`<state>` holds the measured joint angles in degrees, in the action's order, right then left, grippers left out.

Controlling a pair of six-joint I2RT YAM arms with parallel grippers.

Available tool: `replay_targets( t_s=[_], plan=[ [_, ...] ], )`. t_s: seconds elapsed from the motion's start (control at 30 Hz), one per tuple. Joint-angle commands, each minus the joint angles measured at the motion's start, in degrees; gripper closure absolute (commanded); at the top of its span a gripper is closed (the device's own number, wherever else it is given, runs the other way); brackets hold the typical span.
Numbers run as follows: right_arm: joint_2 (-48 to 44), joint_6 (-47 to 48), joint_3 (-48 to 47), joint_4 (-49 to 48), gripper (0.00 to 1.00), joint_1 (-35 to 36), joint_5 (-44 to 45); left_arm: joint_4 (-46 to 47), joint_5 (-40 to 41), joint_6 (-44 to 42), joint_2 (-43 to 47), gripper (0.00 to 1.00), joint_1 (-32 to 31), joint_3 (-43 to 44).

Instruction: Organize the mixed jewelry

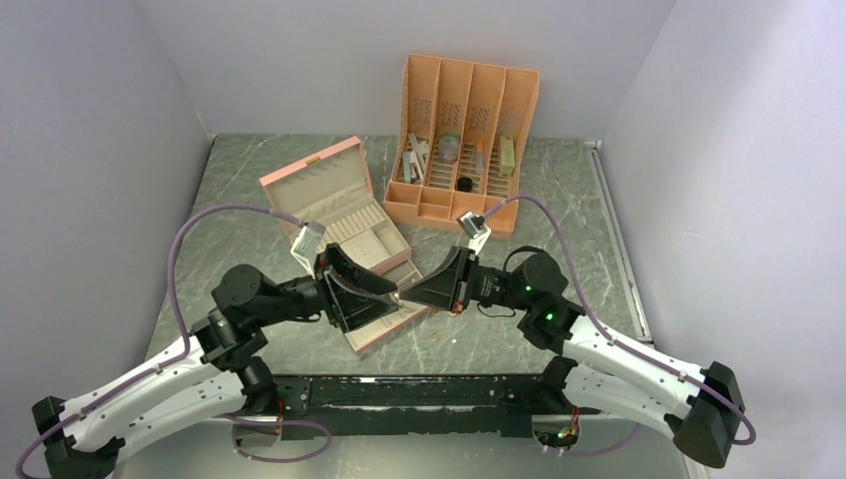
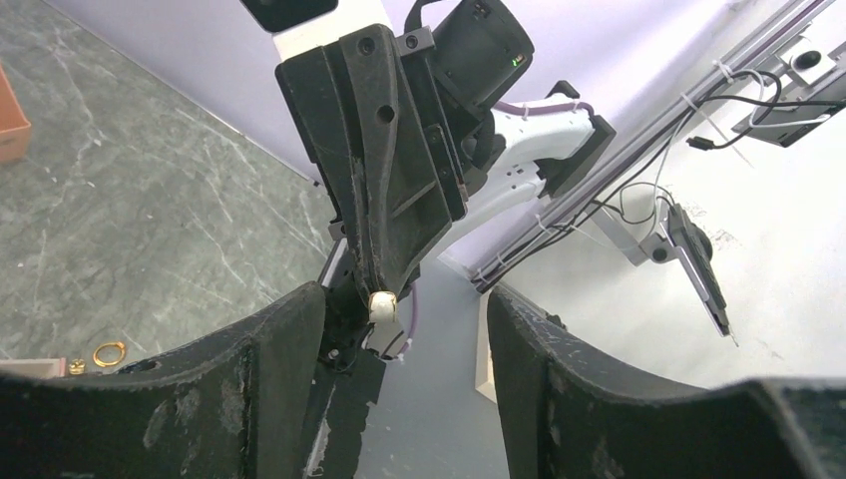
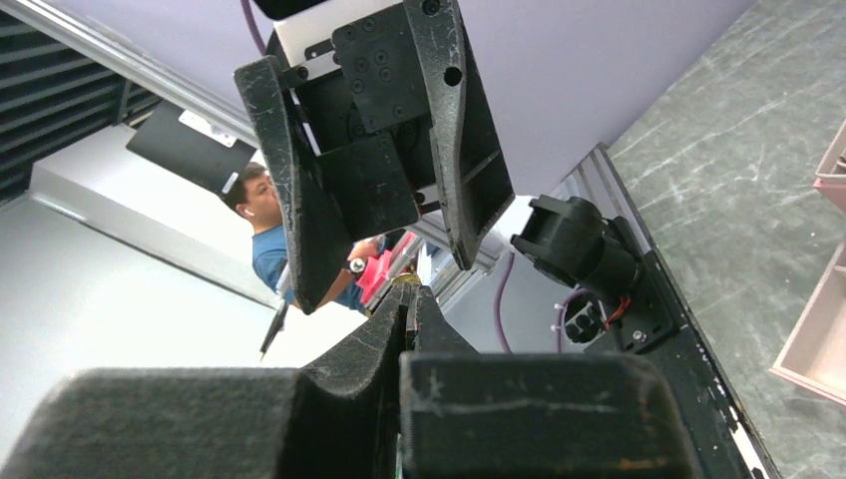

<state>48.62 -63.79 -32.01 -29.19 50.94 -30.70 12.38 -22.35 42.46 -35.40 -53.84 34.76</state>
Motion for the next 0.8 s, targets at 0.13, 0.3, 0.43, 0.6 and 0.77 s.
replay_targets(
  t_s=[0.13,0.3,0.43,0.6,0.77],
  plan=[
    [-0.38,-0.69,-0.45,-2.36,1.00,-0.22,-0.96,4.51,-2.61,0.87,-0.80,0.37,0.08,-0.58],
    [-0.18,-0.76,0.01,-2.88,1.00,-0.23,-0.68,4.51,-2.77,0.95,-1.33,0.39,0.09,-0.62],
    [-0.49,-0.36,-0.07,-2.36,1.00,-0.22,-0.40,4.41,-2.72,1.00,-1.28,0.41,0.07,-0.66],
    [-0.55,-0.08,0.11,-2.17,1.00,-0.22,0.00,3.79,-2.60,0.85,-1.09,0.44,0.06,-0.49],
    [-0.46,0.01,0.45,-1.95,1.00,-0.23,0.41,4.49,-3.02,1.35,-1.32,0.51,0.08,-0.79]
  ],
)
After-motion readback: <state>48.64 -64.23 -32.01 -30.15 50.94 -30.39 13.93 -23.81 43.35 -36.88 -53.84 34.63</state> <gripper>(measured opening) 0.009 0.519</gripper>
